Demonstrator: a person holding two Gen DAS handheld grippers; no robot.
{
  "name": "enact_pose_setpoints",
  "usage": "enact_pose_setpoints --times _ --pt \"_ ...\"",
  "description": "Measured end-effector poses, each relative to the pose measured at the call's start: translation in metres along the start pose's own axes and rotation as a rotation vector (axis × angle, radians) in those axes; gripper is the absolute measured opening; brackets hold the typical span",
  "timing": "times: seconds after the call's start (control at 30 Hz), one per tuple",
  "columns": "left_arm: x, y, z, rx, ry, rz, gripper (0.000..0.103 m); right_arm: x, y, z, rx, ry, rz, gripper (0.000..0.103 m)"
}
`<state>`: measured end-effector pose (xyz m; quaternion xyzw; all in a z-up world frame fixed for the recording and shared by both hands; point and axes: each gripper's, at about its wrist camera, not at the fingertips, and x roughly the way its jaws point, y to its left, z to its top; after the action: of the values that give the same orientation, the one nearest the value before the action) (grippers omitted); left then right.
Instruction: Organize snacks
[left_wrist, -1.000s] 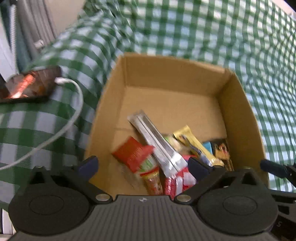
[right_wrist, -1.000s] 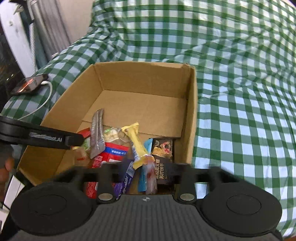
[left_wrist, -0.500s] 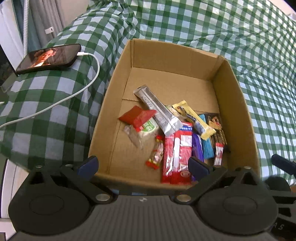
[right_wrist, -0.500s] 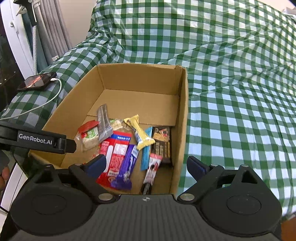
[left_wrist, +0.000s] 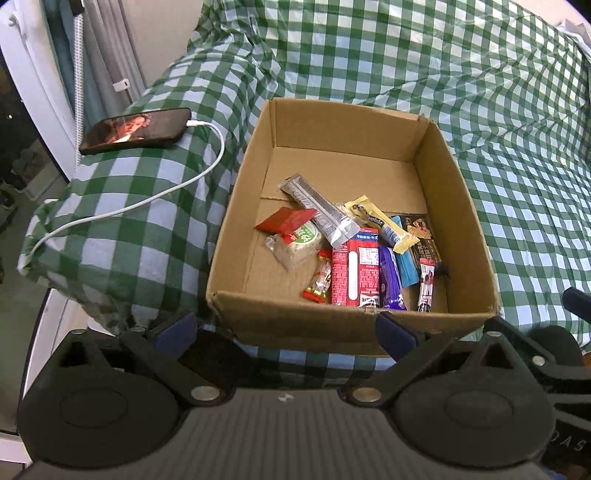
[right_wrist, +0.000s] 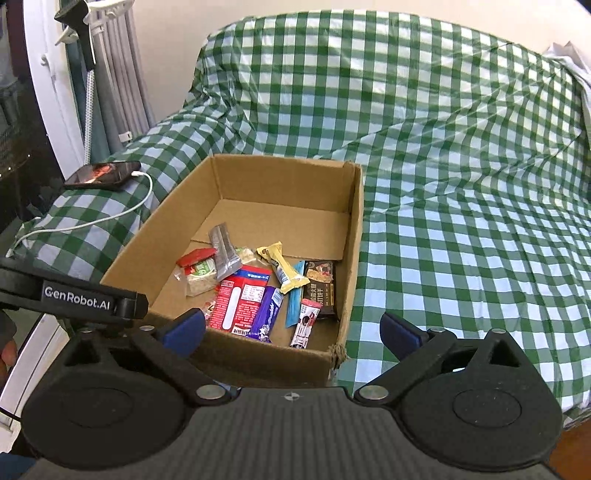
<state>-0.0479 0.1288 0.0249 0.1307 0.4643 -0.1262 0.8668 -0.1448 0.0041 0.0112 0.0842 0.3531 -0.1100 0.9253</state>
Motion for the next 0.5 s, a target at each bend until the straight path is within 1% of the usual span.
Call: enact_pose_setpoints --times 0.37,0.5 --pt "-0.031 -0.008 -0.023 0.033 -0.044 0.046 0.103 -0.038 -0.003 -0.014 -0.01 -0.072 -0.015 0.102" --pt "-0.041 -0.012 -0.03 0.041 -0.057 0.079 0.103 -0.05 -0.007 -0.018 -0.013 -0.093 -0.016 0.102"
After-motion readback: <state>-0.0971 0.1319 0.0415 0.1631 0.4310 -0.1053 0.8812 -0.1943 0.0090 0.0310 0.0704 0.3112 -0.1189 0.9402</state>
